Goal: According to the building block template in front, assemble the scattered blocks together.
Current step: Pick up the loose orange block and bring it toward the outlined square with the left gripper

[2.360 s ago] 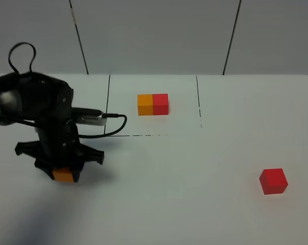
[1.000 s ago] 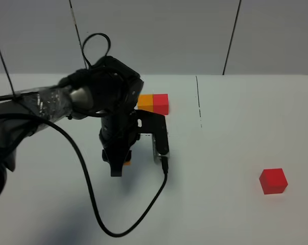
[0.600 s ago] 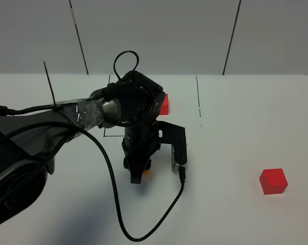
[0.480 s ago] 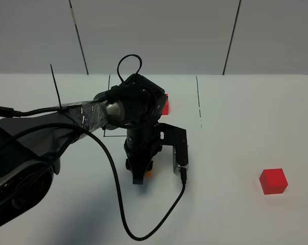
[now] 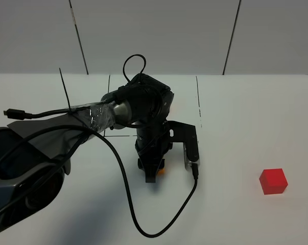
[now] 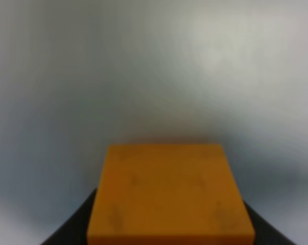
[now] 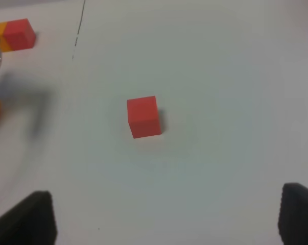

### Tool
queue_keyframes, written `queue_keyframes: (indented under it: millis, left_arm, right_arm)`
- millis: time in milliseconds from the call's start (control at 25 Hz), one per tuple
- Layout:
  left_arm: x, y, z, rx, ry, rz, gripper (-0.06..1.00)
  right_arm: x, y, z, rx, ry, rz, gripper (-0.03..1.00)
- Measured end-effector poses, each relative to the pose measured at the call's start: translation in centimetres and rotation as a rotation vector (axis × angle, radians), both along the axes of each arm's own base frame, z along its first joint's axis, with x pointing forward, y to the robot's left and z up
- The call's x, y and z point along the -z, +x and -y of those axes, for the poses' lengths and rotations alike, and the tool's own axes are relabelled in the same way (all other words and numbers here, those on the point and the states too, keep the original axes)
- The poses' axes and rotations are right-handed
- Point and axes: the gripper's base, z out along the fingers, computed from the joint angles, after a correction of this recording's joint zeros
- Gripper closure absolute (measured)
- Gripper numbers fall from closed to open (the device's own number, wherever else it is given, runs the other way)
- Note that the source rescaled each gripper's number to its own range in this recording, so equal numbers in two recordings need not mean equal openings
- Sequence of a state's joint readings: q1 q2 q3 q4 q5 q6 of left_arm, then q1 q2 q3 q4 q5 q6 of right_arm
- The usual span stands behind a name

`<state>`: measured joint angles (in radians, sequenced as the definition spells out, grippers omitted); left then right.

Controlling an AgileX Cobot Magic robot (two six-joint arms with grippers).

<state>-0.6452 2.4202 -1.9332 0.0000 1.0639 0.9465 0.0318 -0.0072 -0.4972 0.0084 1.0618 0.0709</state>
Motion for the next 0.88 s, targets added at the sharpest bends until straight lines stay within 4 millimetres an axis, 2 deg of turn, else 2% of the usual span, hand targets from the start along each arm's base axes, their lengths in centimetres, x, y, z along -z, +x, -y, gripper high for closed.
queue_keyframes:
  millis: [800,880]
  left_arm:
    - [0.49,-0.41,0.56,0.038,0.03,-0.003,0.94]
    - [0.49,-0.43,0.54,0.038,0.031,-0.004,0.91]
  right_arm:
    - [0.0,0.0,0.0,0.0,0.0,0.0,0.23]
    - [0.0,0.0,0.0,0.0,0.0,0.0,0.23]
